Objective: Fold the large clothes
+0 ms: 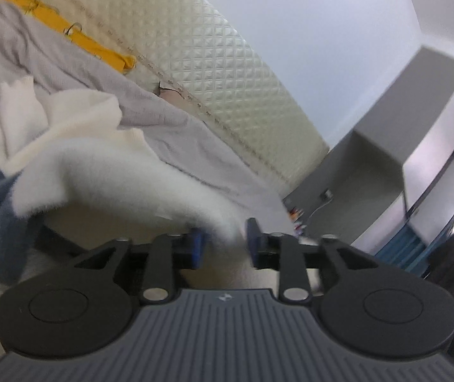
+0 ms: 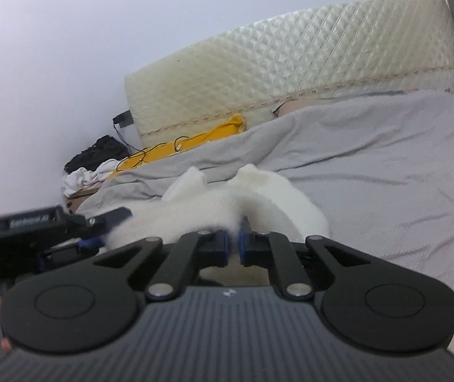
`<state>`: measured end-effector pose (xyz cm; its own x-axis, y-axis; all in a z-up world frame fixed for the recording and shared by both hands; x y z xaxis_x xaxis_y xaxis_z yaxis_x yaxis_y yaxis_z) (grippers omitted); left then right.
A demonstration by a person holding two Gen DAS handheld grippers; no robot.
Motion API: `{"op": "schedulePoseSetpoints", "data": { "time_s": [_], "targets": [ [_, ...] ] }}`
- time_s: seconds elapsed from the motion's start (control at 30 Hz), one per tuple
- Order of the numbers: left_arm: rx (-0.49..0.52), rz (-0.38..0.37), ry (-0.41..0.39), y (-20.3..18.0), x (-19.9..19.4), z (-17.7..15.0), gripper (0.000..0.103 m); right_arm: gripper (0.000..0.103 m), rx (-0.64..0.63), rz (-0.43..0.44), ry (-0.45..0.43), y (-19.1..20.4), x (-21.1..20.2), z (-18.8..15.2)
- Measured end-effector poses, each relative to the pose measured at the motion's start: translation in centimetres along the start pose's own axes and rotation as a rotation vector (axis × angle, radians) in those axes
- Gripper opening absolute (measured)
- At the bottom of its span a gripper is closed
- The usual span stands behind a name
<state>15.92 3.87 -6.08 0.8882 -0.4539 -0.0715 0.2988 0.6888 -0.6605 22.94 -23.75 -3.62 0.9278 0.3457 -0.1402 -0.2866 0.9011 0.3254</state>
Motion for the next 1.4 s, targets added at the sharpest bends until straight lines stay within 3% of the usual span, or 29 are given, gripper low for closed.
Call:
{"op": "schedulePoseSetpoints", "data": {
  "time_s": [0.07,0.2,0.37,0.6,0.93,1.07,1.23,1.4],
  "targets": [
    [0.095,0.013,0.016,-1.0,-0.4,-0.8,0.06,0.009,0.025,0.023,0.018,-0.1,0.1,0.1],
    [0.354,0.057,0.047,-3.9,-1.3,-3.0,0.069,0.009,0.057,0.041,0.049,-0.3,0.4,-0.3],
    [0.579,0.068,0.036,-7.0,-2.5,-5.7,0.081,0.009,0.13,0.046,0.077,-1.4,0.2,-0.7],
    [0.92,0.106,-0.055,-10.6,-2.0,-9.1,0.083,0.009,0.202,0.05,0.089,-2.4,-0.1,-0.7],
    [1.204,0.173,-0.074,-10.9,2.3,-13.4,0.083,0.009,0.234,0.067,0.094,-2.6,-0.3,-0.8],
    [1.239,0.282,-0.139,-10.3,3.3,-13.5,0.083,0.009,0.247,0.073,0.09,-2.6,-0.4,-0.7],
    [1.108,0.477,-0.276,-8.5,2.5,-9.6,0.084,0.009,0.256,0.047,0.051,-3.3,-0.5,-0.5],
    [1.028,0.544,-0.319,-7.6,1.7,-7.8,0.086,0.009,0.251,0.012,0.004,-3.1,-0.7,-0.4]
  ]
}}
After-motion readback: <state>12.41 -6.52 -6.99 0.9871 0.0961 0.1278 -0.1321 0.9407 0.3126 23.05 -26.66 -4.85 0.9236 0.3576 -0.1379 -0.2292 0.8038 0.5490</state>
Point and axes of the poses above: each gripper's, at about its wrist camera, not at the fingertips, and x roughly the way its jaws point, y to its left, z to its top, the point moved 6 cm from there along x, roughly the way its jaws point, and after that the axes turned 12 degrees about -y, right-handed, at the moved point
